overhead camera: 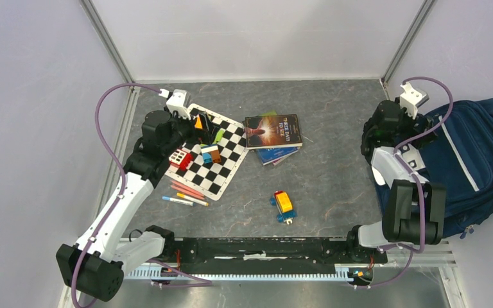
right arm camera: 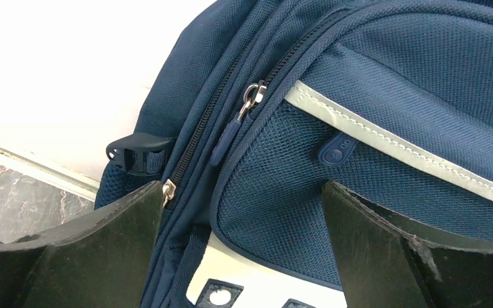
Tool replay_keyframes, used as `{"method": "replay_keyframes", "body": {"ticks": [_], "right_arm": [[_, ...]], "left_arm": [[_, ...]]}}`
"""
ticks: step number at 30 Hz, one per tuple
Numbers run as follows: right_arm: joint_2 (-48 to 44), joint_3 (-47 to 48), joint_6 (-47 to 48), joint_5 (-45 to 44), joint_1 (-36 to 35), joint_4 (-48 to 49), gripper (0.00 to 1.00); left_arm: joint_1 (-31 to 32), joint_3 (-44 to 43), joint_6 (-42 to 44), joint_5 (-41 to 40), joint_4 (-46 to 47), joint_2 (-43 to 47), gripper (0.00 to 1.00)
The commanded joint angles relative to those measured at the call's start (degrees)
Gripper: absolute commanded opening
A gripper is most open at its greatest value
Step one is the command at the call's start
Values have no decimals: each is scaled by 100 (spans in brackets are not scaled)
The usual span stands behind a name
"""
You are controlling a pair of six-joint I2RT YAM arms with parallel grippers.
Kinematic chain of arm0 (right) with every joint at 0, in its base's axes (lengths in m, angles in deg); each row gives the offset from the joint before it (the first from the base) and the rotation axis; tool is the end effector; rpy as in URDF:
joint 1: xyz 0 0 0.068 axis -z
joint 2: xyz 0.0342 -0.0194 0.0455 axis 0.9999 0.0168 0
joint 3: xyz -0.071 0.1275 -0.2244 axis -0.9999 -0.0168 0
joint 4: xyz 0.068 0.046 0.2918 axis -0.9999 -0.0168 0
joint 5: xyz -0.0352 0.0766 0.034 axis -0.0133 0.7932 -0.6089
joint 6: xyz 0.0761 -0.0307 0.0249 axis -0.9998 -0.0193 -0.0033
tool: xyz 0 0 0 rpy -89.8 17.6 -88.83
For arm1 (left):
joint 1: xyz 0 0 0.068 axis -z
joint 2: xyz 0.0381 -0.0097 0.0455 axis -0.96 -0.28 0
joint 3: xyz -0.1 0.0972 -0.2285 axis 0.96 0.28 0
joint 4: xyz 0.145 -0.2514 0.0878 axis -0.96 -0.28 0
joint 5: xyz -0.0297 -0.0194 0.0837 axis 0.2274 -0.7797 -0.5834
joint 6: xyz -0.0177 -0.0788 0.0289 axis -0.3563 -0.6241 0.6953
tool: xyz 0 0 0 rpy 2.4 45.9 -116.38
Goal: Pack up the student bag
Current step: Adjust the student bag at the center of the board.
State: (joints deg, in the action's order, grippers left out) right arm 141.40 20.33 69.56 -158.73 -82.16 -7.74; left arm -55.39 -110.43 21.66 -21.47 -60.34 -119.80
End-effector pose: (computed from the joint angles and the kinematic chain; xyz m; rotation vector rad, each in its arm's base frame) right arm 0.3437 -0.1126 0.2547 0.8641 1.4912 -1.2248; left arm 0.2975 -0.1121 0.3335 0.2269 1.8539 -0.5206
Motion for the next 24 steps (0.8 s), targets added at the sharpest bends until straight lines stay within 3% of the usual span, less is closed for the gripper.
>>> {"method": "replay_keyframes", "body": {"ticks": [1, 3, 6, 8, 13, 20, 24], "right_arm": [[59, 124, 212, -433, 50, 716, 96], [46, 27, 394, -536, 51, 1077, 85], [50, -85, 834, -623, 60, 1692, 54], [71, -50, 1069, -664, 55, 1884, 41], [-270, -158, 874, -485, 43, 1610, 1], [-1199, -343, -100, 868, -157, 114, 0], [-1527, -538, -169, 1092, -579, -172, 0]], "left_arm": [[8, -1, 165, 54, 173, 38, 100], [11, -6, 214, 11, 126, 67, 100], [11, 8, 217, -11, 120, 141, 100], [10, 7, 186, -7, 139, 190, 100], [10, 34, 99, 51, 188, 289, 100], [52, 94, -88, 352, 314, 311, 100], [234, 102, -54, 400, 325, 307, 100]]}}
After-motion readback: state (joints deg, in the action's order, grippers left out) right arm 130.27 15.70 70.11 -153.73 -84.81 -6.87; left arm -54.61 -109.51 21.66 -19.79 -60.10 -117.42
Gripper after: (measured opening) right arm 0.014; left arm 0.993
